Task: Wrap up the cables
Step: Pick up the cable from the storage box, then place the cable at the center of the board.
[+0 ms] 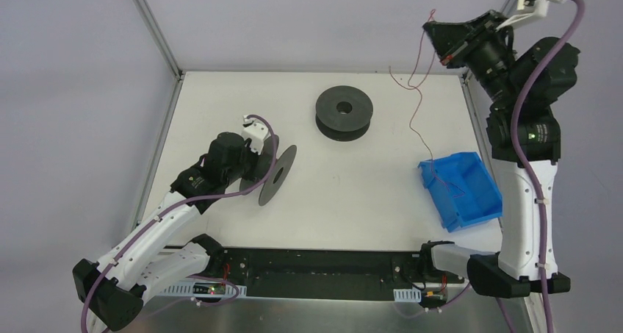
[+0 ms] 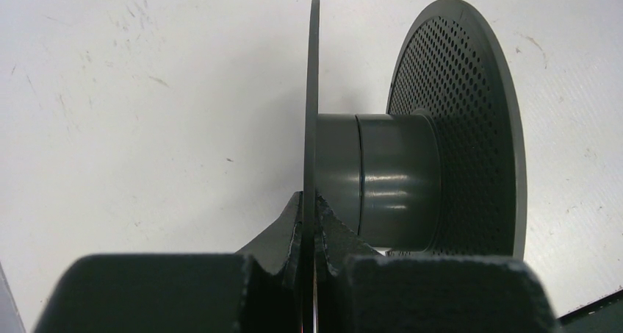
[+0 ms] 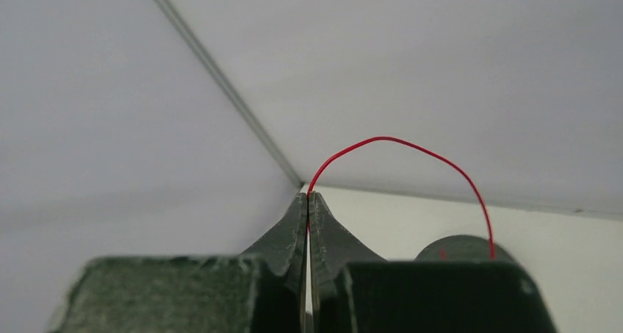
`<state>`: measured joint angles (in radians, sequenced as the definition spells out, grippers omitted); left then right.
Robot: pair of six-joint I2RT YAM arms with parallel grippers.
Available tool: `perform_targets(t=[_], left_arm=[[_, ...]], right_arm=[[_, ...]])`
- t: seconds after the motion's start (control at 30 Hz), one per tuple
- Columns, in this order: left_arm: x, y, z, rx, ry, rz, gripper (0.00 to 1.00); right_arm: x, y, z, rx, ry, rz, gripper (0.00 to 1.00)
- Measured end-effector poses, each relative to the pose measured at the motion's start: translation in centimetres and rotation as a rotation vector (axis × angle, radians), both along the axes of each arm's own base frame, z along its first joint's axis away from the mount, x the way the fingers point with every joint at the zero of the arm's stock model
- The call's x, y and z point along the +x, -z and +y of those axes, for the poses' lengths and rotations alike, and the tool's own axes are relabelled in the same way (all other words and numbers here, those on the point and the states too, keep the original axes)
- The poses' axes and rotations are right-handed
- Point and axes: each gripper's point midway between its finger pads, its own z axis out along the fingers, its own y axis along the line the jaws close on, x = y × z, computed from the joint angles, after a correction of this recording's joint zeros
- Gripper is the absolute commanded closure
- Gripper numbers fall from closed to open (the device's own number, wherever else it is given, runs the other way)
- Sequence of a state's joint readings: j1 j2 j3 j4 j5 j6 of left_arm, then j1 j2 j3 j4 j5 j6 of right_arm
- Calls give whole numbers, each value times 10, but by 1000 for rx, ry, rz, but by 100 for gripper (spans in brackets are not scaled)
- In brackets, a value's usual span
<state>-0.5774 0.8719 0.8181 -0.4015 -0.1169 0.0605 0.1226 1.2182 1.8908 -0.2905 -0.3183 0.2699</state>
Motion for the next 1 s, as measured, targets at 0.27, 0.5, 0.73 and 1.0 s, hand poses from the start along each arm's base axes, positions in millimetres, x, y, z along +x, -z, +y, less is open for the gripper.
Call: perform_targets(t=[0.27,0.5,0.73,1.0], left_arm=[[2,0,5,14,-27,-8,100],[6,3,12,41,-72,-7,100],[8,6,15,49,-94,-1,100],[9,5,18,58,-111,-6,100]], right_arm=[[-23,125,82,27,-387,308,95],[-60,321,113,-56,-542,859,72],[-88,386,77,-172,-357,1128,59],[-82,391,92,-383,-248,960,46]])
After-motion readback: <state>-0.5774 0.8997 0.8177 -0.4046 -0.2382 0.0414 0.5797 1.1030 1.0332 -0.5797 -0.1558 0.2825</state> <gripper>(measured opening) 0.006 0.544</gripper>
